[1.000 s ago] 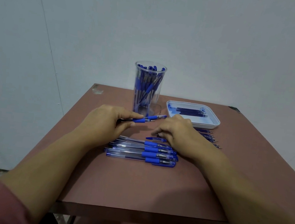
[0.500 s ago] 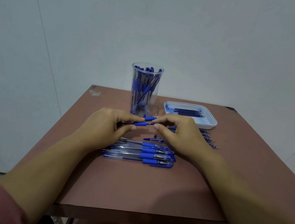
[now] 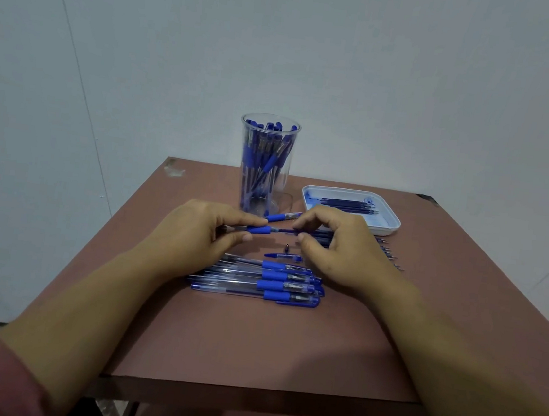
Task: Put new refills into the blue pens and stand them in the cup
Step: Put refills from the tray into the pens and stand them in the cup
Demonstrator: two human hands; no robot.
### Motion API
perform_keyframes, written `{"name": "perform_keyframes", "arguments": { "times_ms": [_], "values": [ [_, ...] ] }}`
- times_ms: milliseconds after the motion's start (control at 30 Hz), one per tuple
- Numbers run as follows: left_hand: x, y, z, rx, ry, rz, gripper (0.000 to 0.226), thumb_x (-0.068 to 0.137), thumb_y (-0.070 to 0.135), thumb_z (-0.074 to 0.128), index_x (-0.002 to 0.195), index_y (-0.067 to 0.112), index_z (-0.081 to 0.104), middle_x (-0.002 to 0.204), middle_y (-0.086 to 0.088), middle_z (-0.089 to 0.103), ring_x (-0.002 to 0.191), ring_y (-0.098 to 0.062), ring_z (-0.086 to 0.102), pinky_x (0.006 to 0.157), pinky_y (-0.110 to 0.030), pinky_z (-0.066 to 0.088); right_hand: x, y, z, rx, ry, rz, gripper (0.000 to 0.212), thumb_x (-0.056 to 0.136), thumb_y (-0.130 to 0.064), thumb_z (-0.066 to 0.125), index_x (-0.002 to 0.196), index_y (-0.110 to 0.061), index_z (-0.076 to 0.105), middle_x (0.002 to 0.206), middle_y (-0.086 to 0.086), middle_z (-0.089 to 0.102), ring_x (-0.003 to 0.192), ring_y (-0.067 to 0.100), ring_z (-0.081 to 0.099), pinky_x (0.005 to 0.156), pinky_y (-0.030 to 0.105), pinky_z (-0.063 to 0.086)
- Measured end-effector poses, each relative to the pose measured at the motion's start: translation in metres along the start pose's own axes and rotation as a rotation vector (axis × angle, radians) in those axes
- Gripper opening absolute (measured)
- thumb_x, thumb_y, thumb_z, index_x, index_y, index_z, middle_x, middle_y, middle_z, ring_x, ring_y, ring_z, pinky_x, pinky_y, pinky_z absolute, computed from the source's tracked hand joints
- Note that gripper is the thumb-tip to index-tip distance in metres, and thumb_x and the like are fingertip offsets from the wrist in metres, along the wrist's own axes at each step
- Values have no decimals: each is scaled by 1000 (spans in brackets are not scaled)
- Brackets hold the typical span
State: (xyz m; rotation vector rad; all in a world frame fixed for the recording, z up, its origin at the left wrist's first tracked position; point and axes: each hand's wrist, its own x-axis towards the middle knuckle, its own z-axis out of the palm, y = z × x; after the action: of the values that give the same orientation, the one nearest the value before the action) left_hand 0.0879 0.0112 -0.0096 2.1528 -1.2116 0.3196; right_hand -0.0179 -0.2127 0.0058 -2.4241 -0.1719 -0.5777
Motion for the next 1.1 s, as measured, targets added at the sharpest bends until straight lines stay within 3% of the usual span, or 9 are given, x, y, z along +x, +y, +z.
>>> {"name": "perform_keyframes", "arguments": {
  "times_ms": [133,267,367,500,633,733,900,1000,1100],
  "values": [
    [-1,1,2,6,0,3,35,88,30,70,116,50,64,86,30,63,66,-3,59,61,-17,43,1,-6,4,-60,-12,-107,25,87,-25,71,111,-28,71,100,-14,69,96,2,59,83,13,45],
    [-1,0,1,4,-11,-3,33,88,31,70,116,48,65,99,22,71,74,2,61,66,-20,48,1,-4,2,-96,10,-101,20,88,-25,70,106,-29,74,91,-21,66,91,2,58,82,19,47],
    [0,0,2,-15,-12,0,33,88,30,70,117,46,66,102,21,71,79,0,63,71,-25,52,-1,-3,-1,-94,14,-107,23,85,-27,73,108,-28,73,91,-26,61,94,-1,58,82,14,47],
    [0,2,3,-2,-24,19,34,88,29,70,116,47,65,96,24,70,73,2,60,66,-19,47,-1,-2,1,-90,2,-128,24,86,-28,72,110,-29,73,92,-20,67,91,0,59,80,12,45],
    [0,-2,0,-16,-14,-9,33,88,29,69,117,45,66,96,29,65,77,-3,64,70,-22,51,-4,11,-9,-73,48,-46,21,85,-25,73,103,-35,74,84,-27,62,91,2,58,80,16,46],
    [-2,-4,-2,-13,2,-14,33,88,28,69,117,44,66,93,35,61,78,-6,64,72,-26,53,-7,31,-22,-129,89,27,19,85,-25,73,98,-39,74,85,-27,65,91,4,58,86,30,49],
    [-2,-7,-3,-19,4,-25,33,88,29,68,117,46,65,98,32,63,84,-8,66,77,-34,55,-6,51,-32,-263,38,114,13,87,-26,71,98,-32,75,82,-30,60,85,-9,55,94,33,46],
    [-1,-7,-3,-20,-2,-32,34,88,29,68,118,45,65,99,31,63,85,-6,65,78,-33,55,-3,55,-32,-322,-24,116,15,89,-28,68,100,-34,75,93,-26,68,93,-1,57,97,40,44],
    [-1,-7,-3,-22,9,-37,33,89,30,67,117,47,64,98,31,64,83,-6,65,77,-31,55,-2,57,-33,-303,-18,122,17,90,-25,67,104,-32,74,103,-18,71,97,-2,57,96,33,45]
  ]
}}
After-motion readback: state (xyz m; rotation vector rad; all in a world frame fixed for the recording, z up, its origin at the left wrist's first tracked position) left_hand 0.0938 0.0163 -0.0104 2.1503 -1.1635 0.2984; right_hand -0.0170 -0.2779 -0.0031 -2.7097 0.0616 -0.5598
